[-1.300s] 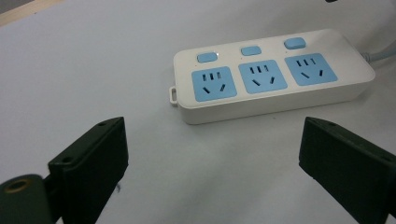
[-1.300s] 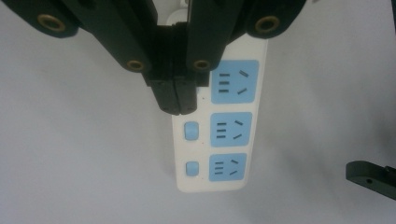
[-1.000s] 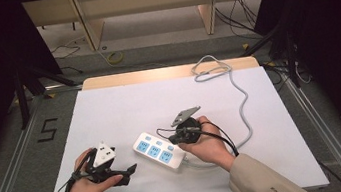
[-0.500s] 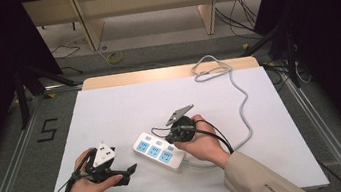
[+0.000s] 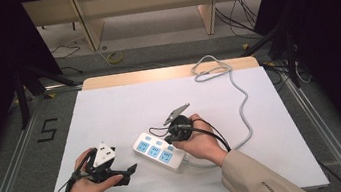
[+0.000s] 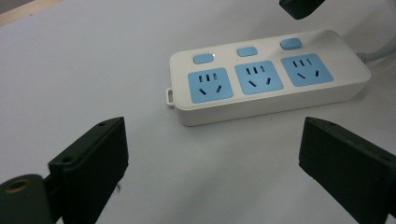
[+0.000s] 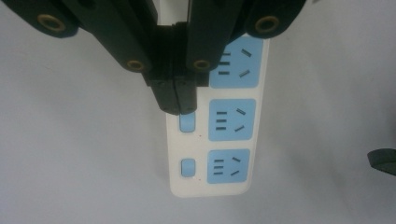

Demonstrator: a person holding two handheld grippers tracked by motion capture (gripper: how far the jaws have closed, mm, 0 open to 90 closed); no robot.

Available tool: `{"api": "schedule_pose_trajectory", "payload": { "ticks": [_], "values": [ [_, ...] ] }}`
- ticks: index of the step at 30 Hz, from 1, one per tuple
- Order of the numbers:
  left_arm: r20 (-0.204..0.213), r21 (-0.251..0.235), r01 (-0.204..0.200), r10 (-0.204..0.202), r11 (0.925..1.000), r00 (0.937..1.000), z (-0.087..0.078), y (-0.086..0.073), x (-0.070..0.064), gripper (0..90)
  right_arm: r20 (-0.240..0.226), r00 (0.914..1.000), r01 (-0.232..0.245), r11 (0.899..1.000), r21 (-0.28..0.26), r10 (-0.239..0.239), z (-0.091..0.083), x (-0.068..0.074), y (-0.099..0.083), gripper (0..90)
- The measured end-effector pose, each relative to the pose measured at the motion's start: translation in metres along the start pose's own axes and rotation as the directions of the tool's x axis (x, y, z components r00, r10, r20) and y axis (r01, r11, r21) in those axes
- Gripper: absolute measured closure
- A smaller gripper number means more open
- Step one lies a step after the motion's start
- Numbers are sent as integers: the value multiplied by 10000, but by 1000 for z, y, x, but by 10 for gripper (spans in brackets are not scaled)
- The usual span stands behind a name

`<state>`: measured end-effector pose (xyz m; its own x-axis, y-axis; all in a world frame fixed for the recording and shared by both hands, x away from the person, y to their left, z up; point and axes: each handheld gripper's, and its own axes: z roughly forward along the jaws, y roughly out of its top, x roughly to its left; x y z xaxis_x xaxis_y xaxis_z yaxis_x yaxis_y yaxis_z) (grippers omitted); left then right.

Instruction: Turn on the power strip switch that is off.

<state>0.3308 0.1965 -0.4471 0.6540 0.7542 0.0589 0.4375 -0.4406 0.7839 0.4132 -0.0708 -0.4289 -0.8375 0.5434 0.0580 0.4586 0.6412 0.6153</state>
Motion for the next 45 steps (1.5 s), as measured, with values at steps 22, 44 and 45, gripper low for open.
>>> {"api": "schedule_pose_trajectory", "payload": {
  "ticks": [22, 44, 45],
  "values": [
    [27, -8, -6, 6, 10000, 10000, 0, 0, 0, 79, -63, 10000, -14, 9992, 388, 16, 5, -1, 7, 900],
    [55, -43, 1, -1, 10000, 10000, 1, 0, -1, 80, -225, 9996, -122, 9949, 998, 145, 14, -1, 7, 900],
    [49, -23, -9, 9, 10000, 10000, 0, 0, 0, 80, -242, 9996, -130, 9947, 1017, 156, 14, -1, 7, 900]
  ]
}}
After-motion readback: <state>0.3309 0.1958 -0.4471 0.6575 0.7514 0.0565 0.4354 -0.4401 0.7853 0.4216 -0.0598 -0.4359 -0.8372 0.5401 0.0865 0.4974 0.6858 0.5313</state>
